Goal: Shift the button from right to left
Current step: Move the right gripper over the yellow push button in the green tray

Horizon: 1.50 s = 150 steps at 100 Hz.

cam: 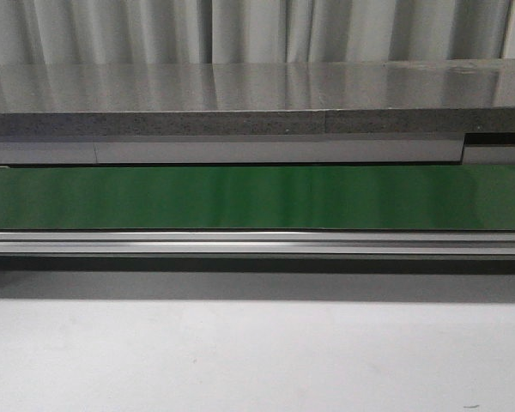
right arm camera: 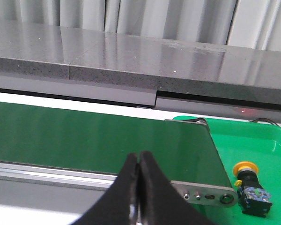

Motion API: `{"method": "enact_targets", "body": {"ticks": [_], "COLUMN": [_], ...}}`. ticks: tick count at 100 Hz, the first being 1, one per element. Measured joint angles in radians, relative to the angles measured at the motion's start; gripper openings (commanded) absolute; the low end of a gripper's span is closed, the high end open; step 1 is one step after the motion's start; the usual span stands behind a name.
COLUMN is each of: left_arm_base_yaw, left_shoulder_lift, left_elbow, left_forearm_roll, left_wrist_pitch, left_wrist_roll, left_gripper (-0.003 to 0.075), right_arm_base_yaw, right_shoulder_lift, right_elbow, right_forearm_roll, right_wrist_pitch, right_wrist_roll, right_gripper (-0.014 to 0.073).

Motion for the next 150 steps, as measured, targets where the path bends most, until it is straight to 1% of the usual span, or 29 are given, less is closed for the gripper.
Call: {"method": "enact_targets", "body": {"ticks": [29,51,58,67,84,96,110,128,140,150], "left_arm_base_yaw": [0.0,0.0,0.0,0.0,0.0,0.0,0.0,0.0,0.0,0.0], "left_shoulder_lift": [0.0,0.0,0.0,0.0,0.0,0.0,0.0,0.0,0.0,0.0], "left_elbow": [0.0,0.0,0.0,0.0,0.0,0.0,0.0,0.0,0.0,0.0], "left_forearm_roll": [0.0,0.0,0.0,0.0,0.0,0.0,0.0,0.0,0.0,0.0], "left_wrist_pitch": [0.0,0.0,0.0,0.0,0.0,0.0,0.0,0.0,0.0,0.0], "left_wrist_roll": [0.0,0.0,0.0,0.0,0.0,0.0,0.0,0.0,0.0,0.0], "left_gripper": [0.0005,0.0005,0.0005,0.0005,0.0005,0.0005,0.0005,0.0005,0.0005,0.0005], "right_arm_base_yaw": [0.0,0.0,0.0,0.0,0.0,0.0,0.0,0.0,0.0,0.0], "right_shoulder_lift": [0.0,0.0,0.0,0.0,0.005,0.065,0.19,0.398,0.533,0.633], "right_elbow": [0.0,0.0,-0.005,-0.049,-0.202,-0.334,-0.479,-0.655,-0.754,-0.809], "right_forearm_roll": [0.0,0.0,0.0,0.0,0.0,0.0,0.0,0.0,0.0,0.0], "right_wrist_pitch": [-0.002,-0.062,-0.054,-0.018,0.109,0.229,0.395,0.611,0.698,0.727], "right_wrist_roll": [0.0,0.0,0.0,0.0,0.0,0.0,0.0,0.016,0.038,0.041], "right_gripper": [-0.0068,-0.0068,-0.0068,-0.0068,-0.0068,-0.0068,-0.0068,-0.0068,-0.0068,-0.0068]}}
